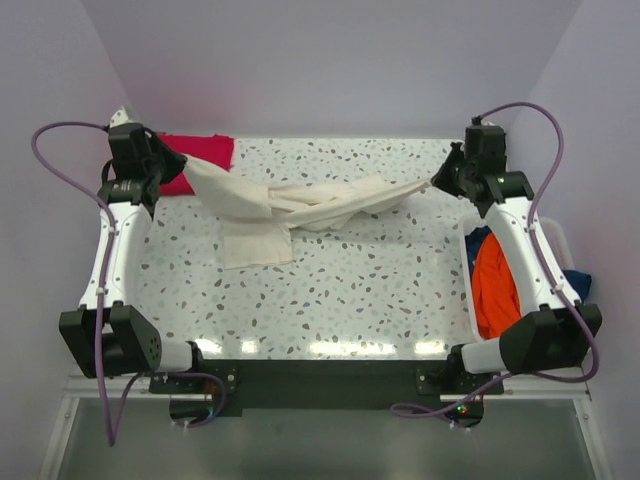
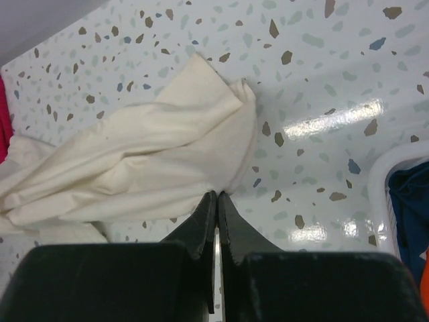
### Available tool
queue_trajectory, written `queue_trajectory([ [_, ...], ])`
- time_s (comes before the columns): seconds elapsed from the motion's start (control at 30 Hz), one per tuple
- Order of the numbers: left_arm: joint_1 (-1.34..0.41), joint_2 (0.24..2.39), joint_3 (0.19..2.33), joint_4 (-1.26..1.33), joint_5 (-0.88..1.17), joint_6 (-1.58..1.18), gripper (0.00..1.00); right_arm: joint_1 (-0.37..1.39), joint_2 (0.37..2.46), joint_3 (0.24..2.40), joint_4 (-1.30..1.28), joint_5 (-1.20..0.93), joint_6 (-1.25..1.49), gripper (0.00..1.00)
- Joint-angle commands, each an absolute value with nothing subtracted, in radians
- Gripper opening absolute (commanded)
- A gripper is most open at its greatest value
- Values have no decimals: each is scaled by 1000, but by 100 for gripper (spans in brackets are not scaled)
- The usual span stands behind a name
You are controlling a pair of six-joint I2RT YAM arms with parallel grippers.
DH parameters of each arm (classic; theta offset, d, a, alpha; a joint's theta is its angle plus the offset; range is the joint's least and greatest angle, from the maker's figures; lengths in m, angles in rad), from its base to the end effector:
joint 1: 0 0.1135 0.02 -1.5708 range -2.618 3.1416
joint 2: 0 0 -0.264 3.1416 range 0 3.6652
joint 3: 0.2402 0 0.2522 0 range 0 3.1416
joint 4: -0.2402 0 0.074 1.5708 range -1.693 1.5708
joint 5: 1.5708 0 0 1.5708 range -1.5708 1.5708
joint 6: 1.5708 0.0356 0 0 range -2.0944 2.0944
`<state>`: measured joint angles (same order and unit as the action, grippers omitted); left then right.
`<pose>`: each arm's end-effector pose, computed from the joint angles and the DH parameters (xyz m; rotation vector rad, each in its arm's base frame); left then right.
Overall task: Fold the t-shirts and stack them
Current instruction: Flatten the tshirt out
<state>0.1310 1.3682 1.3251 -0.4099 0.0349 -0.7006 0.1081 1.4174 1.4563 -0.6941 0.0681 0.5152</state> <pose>0.3102 0.0396 0.3735 -0.8060 1.8806 -0.3938 0.3074 0.0309 0.3771 0.4890 2.1833 0.2654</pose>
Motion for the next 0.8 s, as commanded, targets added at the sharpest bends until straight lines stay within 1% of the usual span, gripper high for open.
queue_trajectory([
  [0.0, 153, 1351, 1362, -399, 35, -716, 0, 101, 1303, 1349, -693, 26, 517, 0],
  [0.07, 156, 1330, 1327, -400, 32, -719, 0, 101, 1235, 1228, -667, 2, 532, 0],
  [0.1, 156, 1319, 1312, -403, 28, -724, 0, 103, 1163, 1100, -657, 2, 534, 0],
  [0.17, 163, 1273, 1244, -403, 31, -750, 0, 101, 1096, 969, -649, -38, 548, 0],
  [0.2, 163, 1253, 1215, -394, 31, -758, 0, 101, 1025, 866, -655, -38, 570, 0],
  [0.3, 164, 1178, 1111, -400, 20, -764, 0, 101, 928, 728, -661, -46, 604, 0],
  [0.37, 170, 1140, 1053, -429, 3, -741, 0, 101, 888, 710, -673, -40, 607, 10],
  [0.4, 172, 1128, 1031, -433, 2, -735, 0, 100, 893, 724, -676, -23, 604, 17],
  [0.43, 175, 1108, 979, -434, 3, -727, 0, 103, 922, 738, -664, -15, 600, 32],
  [0.47, 178, 1100, 951, -434, 2, -721, 0, 101, 940, 753, -651, -11, 592, 39],
  [0.5, 182, 1094, 925, -431, 3, -716, 0, 101, 969, 791, -635, -5, 592, 42],
  [0.53, 193, 1088, 875, -428, 3, -712, 0, 101, 998, 814, -588, -3, 591, 48],
  [0.63, 207, 1094, 798, -407, 27, -701, 0, 103, 1170, 902, -467, -6, 580, 50],
  [0.67, 209, 1097, 784, -397, 32, -698, 0, 118, 1295, 934, -445, -3, 569, 51],
  [0.73, 212, 1103, 752, -382, 51, -693, 0, 136, 1426, 1050, -404, 37, 555, 50],
  [0.77, 209, 1104, 746, -373, 52, -692, 0, 158, 1537, 1093, -391, 57, 540, 50],
])
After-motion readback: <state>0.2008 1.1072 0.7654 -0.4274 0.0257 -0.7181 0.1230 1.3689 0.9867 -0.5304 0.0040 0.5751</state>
